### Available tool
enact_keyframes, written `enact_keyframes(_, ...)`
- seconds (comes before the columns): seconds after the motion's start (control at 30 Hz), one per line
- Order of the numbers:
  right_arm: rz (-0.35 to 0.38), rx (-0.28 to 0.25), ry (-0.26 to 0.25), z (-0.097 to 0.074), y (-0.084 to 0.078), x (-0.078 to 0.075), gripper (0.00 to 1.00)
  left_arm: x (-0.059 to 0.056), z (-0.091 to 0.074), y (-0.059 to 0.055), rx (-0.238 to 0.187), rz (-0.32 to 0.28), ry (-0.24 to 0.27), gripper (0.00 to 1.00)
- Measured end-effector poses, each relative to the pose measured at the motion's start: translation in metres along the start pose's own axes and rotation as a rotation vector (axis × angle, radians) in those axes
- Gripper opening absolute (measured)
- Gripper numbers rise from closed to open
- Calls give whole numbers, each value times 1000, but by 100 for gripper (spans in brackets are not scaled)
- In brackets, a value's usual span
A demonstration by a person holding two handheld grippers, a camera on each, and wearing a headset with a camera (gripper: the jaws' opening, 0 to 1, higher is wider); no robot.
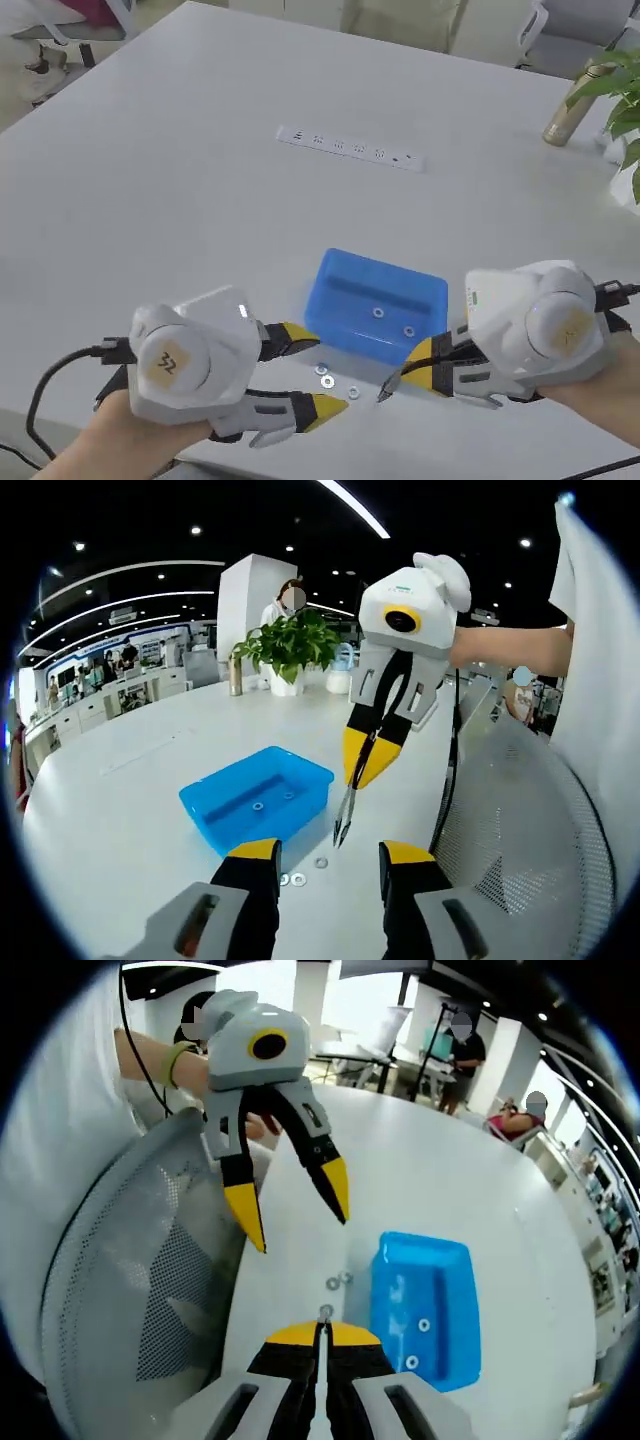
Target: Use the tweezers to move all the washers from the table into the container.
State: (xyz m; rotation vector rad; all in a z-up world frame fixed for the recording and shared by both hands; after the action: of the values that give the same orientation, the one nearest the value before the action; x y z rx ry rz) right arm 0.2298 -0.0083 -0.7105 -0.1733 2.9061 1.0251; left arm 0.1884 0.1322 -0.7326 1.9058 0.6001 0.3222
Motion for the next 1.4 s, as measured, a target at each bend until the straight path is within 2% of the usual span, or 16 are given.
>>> enact_keyframes(0.07,-11,-22,4,1,3,1,0,1,4,-1,14,20,-21,37)
enact_keyframes(0.17,-36,-26,-1,3,6,1,0,3,10,-1,19,33,-44,36)
enact_keyframes(0.27,-38,-47,10,6,10,1,0,5,15,-2,20,36,-58,34)
enact_keyframes(0.43,-39,-65,13,11,14,-2,0,7,23,-5,65,87,-96,32)
enact_keyframes(0.67,-32,-80,25,18,15,-4,0,11,31,-4,86,113,-124,29)
enact_keyframes(0.87,-21,-102,28,22,12,-3,0,14,38,-5,89,106,-144,27)
enact_keyframes(0.9,-19,-119,26,22,13,-4,0,14,41,-6,94,106,-152,27)
enact_keyframes(1.23,-17,-133,28,16,5,6,0,13,58,-14,127,121,-200,21)
enact_keyframes(1.4,-21,-135,31,16,5,4,0,12,62,-17,128,128,-215,18)
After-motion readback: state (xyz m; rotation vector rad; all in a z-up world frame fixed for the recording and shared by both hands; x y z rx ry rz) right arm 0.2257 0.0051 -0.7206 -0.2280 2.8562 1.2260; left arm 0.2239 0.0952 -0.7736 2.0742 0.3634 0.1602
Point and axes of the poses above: the centre of the closed fingertips' face, and the gripper's own axes: z roughly forward along the fingers, x roughly to its left, y roughly out of its top, the point moved 7 cm from there along -z, roughly backward along the fingers, and after that the axes turned 4 degrees about -x, right-handed, at the moved point
